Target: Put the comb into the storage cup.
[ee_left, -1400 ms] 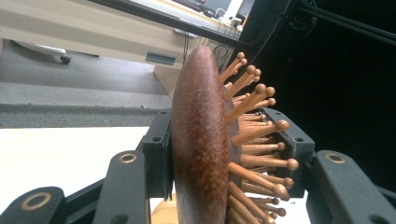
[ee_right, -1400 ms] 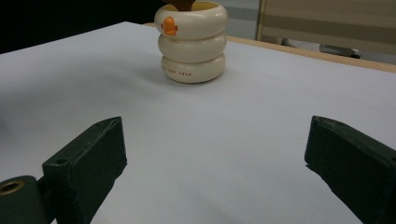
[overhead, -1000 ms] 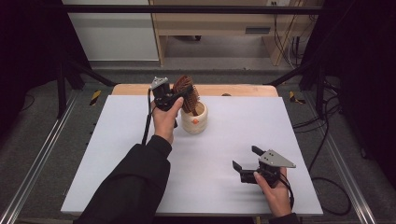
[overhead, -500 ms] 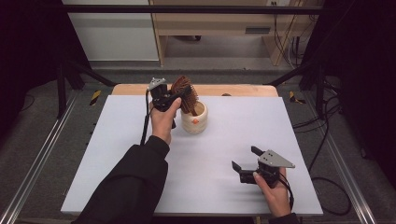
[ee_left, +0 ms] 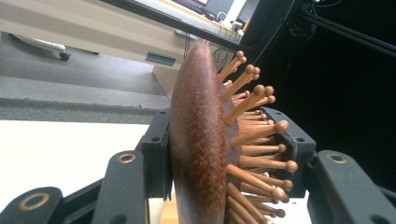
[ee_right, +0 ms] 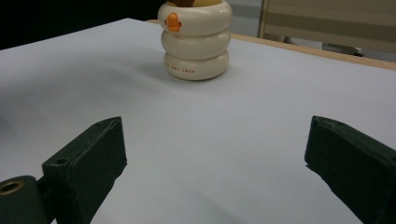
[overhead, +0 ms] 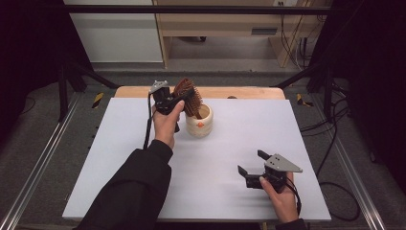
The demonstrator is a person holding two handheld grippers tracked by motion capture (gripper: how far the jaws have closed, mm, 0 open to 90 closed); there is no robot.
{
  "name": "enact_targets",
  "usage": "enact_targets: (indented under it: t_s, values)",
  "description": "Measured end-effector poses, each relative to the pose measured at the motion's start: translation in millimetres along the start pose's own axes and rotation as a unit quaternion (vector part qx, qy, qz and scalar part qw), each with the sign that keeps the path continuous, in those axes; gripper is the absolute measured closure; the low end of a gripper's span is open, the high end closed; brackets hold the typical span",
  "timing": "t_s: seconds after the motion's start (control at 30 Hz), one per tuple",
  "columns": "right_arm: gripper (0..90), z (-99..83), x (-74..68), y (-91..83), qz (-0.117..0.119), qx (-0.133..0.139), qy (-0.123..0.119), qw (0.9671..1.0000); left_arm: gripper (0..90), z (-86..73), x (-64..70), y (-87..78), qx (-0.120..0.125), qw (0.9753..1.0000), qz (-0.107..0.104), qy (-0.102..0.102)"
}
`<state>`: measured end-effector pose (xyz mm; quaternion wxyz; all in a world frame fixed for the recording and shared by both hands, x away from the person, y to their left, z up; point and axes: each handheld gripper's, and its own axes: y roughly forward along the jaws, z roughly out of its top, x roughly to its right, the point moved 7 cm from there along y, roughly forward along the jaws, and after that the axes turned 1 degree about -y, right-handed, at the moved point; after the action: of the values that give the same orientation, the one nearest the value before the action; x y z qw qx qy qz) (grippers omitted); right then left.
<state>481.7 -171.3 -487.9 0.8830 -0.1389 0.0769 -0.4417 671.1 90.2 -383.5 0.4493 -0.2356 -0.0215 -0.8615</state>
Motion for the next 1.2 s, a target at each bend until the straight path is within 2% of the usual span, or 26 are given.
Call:
enact_targets:
  t_s: [0.53,1.2]
  values:
    - [5.6,-0.5,-0.5,0.7,0.0,-0.002,-0.001,1.0,48.5,-1.0,-5.7,-2.8,0.003,0.9999,-0.001,-0.012]
    - [5.5,-1.1,-1.0,1.4,0.001,-0.003,-0.001,1.0,45.3,-1.8,-8.1,-2.0,0.0,0.9999,0.005,-0.01]
